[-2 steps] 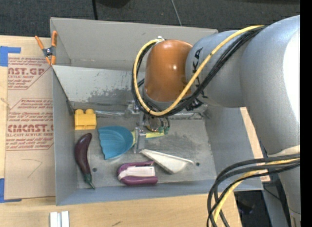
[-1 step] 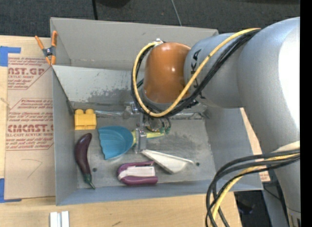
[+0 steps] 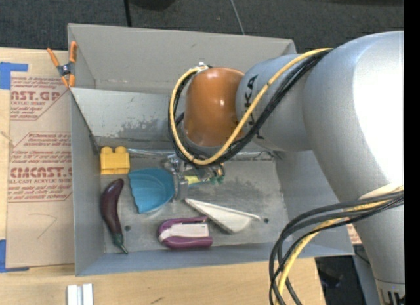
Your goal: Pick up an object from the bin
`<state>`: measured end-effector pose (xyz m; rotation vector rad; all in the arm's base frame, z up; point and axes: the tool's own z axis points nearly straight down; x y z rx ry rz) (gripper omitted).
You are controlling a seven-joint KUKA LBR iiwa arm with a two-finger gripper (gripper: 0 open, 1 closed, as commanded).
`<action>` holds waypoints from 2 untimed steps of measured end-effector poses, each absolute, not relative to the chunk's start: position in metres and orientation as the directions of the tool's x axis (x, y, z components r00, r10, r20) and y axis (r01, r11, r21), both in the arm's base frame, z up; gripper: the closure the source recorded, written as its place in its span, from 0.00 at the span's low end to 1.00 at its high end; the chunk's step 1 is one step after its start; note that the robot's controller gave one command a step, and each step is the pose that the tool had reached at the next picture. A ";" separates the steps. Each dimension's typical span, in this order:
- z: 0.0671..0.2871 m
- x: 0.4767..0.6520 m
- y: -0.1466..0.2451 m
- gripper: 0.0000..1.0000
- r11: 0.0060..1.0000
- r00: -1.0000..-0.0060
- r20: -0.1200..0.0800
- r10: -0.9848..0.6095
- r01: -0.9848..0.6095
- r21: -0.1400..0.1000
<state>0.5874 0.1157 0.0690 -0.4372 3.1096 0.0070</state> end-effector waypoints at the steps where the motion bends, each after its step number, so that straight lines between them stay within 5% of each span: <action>1: 0.069 0.587 0.116 1.00 0.961 -0.961 -0.002 -0.276 -0.276 0.004; 2: 0.131 0.584 0.122 1.00 0.969 -0.969 -0.004 -0.245 -0.245 0.006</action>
Offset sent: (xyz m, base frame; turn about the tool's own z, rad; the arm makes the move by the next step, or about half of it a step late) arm -0.0037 0.0059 0.0626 0.0315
